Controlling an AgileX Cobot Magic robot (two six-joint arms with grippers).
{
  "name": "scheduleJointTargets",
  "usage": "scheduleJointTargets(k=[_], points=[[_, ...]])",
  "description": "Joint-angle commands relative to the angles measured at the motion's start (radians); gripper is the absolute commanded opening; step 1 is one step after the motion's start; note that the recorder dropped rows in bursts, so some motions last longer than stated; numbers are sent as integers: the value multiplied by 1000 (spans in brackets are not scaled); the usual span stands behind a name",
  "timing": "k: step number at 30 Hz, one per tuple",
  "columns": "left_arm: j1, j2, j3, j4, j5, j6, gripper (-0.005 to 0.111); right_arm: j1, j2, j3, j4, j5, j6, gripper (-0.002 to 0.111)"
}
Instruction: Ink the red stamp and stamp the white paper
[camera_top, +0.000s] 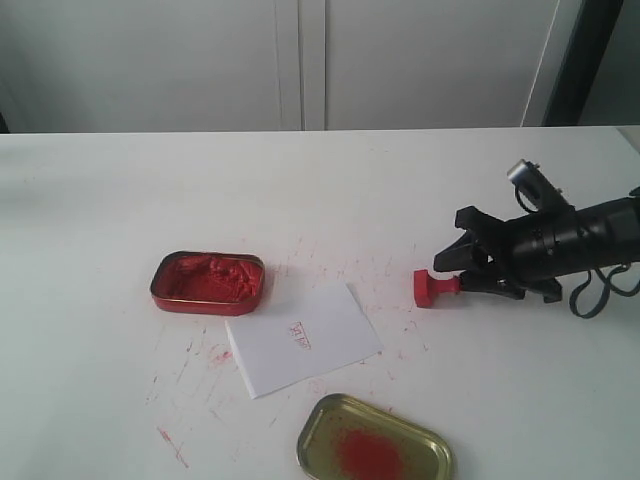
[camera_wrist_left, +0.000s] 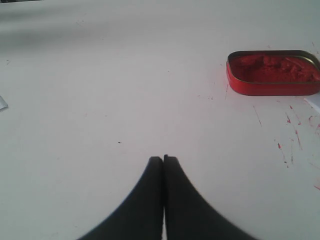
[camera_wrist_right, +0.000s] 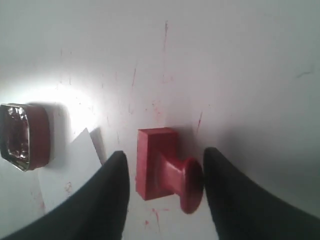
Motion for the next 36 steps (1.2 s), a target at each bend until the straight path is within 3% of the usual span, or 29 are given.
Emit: scheduleJointTargets(k=[1, 14, 27, 36], points=[[4, -3, 5, -8, 1, -1, 0, -2, -39, 3, -74, -69, -27, 45], [4, -3, 5, -8, 1, -1, 0, -2, -132, 3, -130, -132, -44, 43], [4, -3, 5, -8, 1, -1, 0, -2, -280, 3, -461, -124, 269, 5], [4, -3, 5, -8, 1, -1, 0, -2, -381, 3, -647, -43, 417, 0]])
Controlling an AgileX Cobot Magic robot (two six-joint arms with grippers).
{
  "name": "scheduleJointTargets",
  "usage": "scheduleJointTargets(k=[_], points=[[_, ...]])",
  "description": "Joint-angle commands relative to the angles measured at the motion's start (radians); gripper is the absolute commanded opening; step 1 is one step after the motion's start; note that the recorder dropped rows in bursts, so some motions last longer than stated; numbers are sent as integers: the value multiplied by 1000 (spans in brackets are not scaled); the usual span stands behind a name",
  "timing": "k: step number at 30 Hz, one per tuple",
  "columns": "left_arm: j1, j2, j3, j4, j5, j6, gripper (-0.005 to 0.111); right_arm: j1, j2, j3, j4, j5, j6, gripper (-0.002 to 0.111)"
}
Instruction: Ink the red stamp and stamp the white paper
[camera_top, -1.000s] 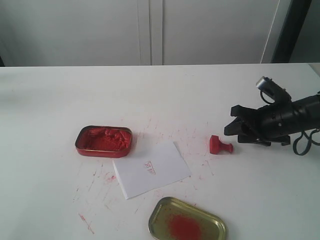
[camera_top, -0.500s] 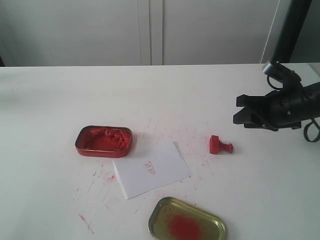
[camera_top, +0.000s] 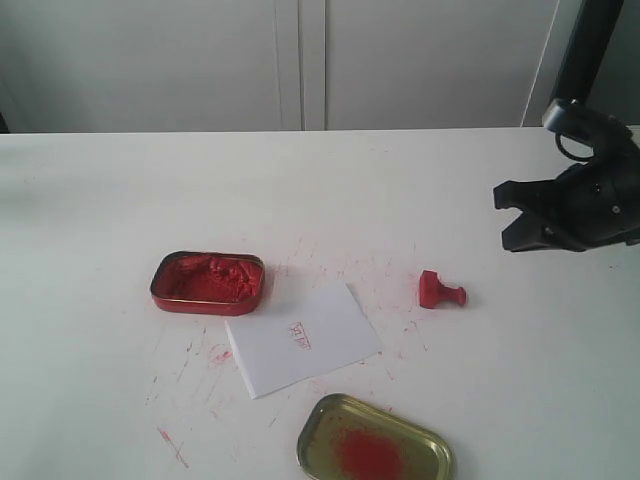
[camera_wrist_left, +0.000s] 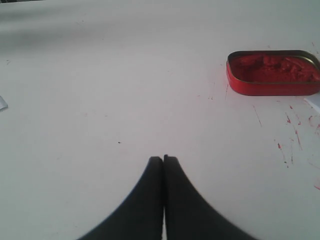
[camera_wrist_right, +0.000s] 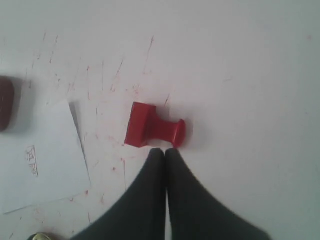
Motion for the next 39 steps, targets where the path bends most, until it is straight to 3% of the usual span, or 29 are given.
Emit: scheduleJointTargets(k=[1, 5, 13, 17, 27, 33, 39], points=[[4, -3, 5, -8, 1, -1, 0, -2, -60, 1, -135, 30, 94, 0], [4, -3, 5, -8, 1, -1, 0, -2, -125, 1, -235, 40, 147, 0], [4, -3, 5, -8, 1, -1, 0, 0, -243, 1, -247, 79, 165, 0], [4, -3, 5, -8, 1, -1, 0, 47, -294, 1, -305, 79, 190, 0], [4, -3, 5, -8, 1, -1, 0, 199, -343, 1, -720, 98, 553, 0], [4, -3, 5, -8, 1, -1, 0, 198, -343, 1, -906, 154, 779, 0], [4, -3, 5, -8, 1, -1, 0, 198, -343, 1, -943, 163, 816, 0]])
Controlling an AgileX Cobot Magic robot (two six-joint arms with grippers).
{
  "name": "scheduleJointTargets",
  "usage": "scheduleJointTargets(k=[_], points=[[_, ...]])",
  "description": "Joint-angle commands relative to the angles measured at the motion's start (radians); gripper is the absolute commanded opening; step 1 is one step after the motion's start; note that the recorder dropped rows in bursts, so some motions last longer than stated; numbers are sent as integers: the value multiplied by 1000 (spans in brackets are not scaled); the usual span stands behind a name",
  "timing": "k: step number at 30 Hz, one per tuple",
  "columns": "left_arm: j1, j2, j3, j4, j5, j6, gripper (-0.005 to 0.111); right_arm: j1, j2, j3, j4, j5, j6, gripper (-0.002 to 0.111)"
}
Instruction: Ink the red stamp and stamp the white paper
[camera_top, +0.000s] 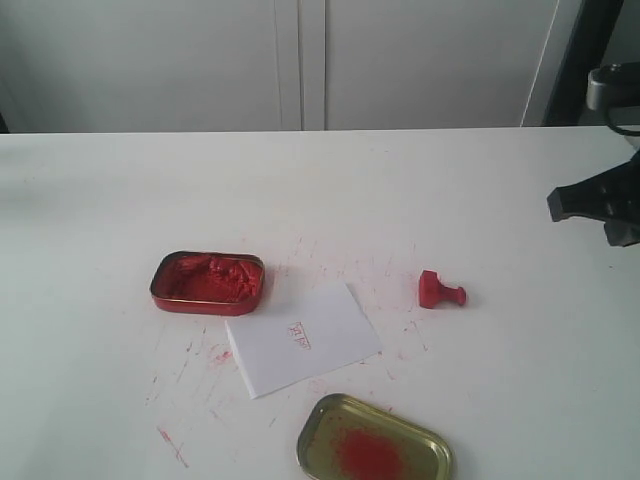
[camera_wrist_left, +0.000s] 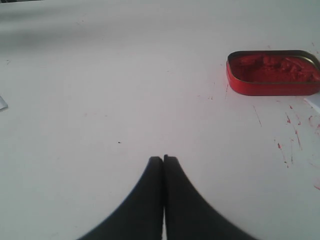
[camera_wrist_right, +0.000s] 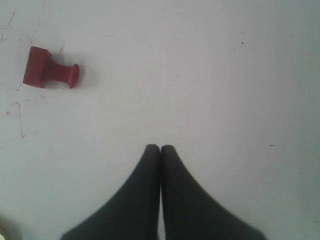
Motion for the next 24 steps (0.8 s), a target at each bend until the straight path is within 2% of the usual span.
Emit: scheduleJointTargets(k=[1, 11, 18, 24], points=[[4, -3, 5, -8, 1, -1, 0, -1, -7, 1, -22, 9, 23, 0], [4, -3, 5, -8, 1, -1, 0, -6, -7, 1, 9, 43, 23, 0], [4, -3, 5, -8, 1, -1, 0, -93, -9, 1, 148, 58, -76, 0], [4, -3, 5, -8, 1, -1, 0, -104, -47, 34, 159, 39, -114, 0]])
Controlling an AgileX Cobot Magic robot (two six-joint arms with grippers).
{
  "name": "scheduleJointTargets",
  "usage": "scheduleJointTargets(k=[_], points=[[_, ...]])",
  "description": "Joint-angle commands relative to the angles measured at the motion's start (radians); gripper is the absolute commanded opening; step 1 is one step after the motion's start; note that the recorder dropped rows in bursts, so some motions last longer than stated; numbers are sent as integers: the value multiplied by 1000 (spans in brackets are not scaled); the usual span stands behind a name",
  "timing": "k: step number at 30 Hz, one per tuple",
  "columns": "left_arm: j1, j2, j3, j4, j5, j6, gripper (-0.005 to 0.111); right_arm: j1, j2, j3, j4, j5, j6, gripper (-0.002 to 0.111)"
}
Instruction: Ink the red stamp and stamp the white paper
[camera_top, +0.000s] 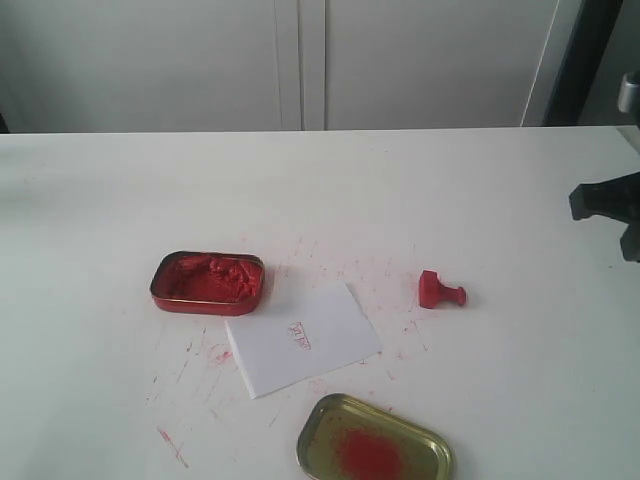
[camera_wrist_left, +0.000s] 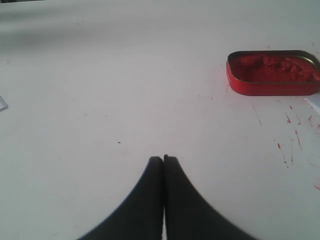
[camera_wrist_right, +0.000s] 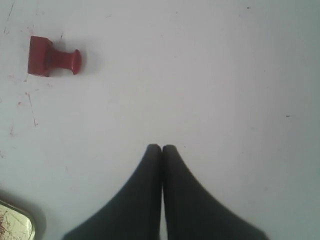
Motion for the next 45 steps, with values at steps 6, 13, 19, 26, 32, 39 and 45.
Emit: scheduleJointTargets(k=[6, 13, 19, 26, 32, 39, 45], points=[[4, -3, 5, -8, 1, -1, 0, -3, -124, 107, 9, -46, -26, 0], [4, -3, 5, -8, 1, -1, 0, -3, -317, 190, 9, -117, -26, 0], [4, -3, 5, -8, 1, -1, 0, -3, -468, 234, 9, -146, -26, 0], [4, -3, 5, -8, 1, -1, 0, -3, -594, 263, 7, -153, -49, 0], [4, -3, 5, -8, 1, -1, 0, -3, -695, 331, 7, -218, -55, 0], [4, -3, 5, -8, 1, -1, 0, -3, -722, 426, 7, -395, -49, 0], [4, -3, 5, -8, 1, -1, 0, -3, -722, 463, 7, -523, -49, 0]])
